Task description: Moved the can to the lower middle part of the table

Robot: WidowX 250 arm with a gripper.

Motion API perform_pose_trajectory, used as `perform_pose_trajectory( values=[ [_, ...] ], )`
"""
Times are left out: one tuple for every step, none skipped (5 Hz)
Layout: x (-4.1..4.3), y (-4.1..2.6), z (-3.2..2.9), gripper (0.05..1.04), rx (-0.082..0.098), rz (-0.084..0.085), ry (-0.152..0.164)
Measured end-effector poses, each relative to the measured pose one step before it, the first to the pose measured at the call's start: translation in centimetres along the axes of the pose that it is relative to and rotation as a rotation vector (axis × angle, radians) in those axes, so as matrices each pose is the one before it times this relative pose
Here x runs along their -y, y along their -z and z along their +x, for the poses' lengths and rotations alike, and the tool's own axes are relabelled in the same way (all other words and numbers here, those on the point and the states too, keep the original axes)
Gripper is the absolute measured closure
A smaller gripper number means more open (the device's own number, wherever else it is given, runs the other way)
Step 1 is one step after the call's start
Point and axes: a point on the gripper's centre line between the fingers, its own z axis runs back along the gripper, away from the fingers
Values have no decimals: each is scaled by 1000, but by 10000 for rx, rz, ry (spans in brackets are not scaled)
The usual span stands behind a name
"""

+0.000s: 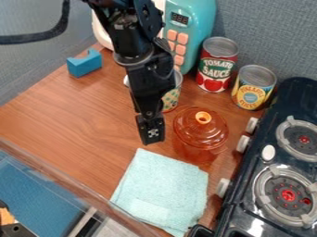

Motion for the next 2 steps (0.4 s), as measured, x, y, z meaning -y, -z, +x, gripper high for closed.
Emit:
perform_pose_trajectory(
  values=[
    [103,445,-273,84,-165,-155,-53],
    [-2490,1087,136,84,-630,-218,-69]
  ],
)
